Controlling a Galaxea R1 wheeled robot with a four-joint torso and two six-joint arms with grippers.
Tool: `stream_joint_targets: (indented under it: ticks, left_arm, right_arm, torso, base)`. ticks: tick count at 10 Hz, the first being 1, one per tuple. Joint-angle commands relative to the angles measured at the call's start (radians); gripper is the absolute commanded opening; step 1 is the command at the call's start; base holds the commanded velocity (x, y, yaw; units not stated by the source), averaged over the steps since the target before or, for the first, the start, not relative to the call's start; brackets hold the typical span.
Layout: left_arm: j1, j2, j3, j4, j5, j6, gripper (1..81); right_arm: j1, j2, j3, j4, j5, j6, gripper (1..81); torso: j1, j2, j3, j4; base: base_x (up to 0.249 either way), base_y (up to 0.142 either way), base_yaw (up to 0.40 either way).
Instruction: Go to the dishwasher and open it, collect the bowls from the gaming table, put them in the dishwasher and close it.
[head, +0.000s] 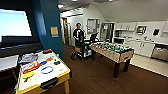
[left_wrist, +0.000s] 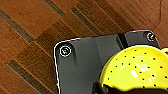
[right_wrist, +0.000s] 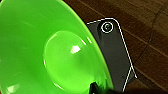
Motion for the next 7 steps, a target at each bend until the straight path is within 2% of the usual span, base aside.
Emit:
stream_joint_targets:
  ticks: [1, 2, 3, 4, 5, 7]
  left_arm:
    - [-0.064, -0.009, 0.0, 0.009, 0.044, 0.006, 1.0]
    - [-0.064, -0.009, 0.0, 0.009, 0.044, 0.006, 1.0]
    - [-0.064, -0.009, 0.0, 0.009, 0.044, 0.006, 1.0]
    - [-0.064, -0.01, 0.0, 0.009, 0.044, 0.006, 1.0]
    - [-0.063, -0.01, 0.0, 0.008, 0.044, 0.006, 1.0]
    - [-0.064, -0.01, 0.0, 0.009, 0.044, 0.006, 1.0]
  right_arm:
    - [0.057, -0.003, 0.012, -0.004, -0.061, -0.003, 1.0]
    - [0.057, -0.001, 0.013, -0.004, -0.061, -0.003, 1.0]
    - [0.057, -0.001, 0.017, -0.006, -0.061, -0.003, 1.0]
    - [0.058, -0.003, 0.02, -0.006, -0.061, -0.003, 1.0]
    - [0.058, -0.003, 0.02, -0.004, -0.061, -0.003, 1.0]
    - [0.058, -0.003, 0.02, -0.006, -0.061, -0.004, 1.0]
  torso:
    - [0.0, 0.0, 0.0, 0.0]
    - [0.0, 0.0, 0.0, 0.0]
    - [0.0, 0.0, 0.0, 0.057]
    - [0.0, 0.0, 0.0, 0.096]
    - [0.0, 0.0, 0.0, 0.008]
    - [0.0, 0.0, 0.0, 0.032]
  base:
    - [0.0, 0.0, -0.387]
    - [0.0, 0.0, -0.387]
    - [0.0, 0.0, -0.387]
    - [0.0, 0.0, -0.387]
    - [0.0, 0.0, -0.387]
    - [0.0, 0.0, -0.387]
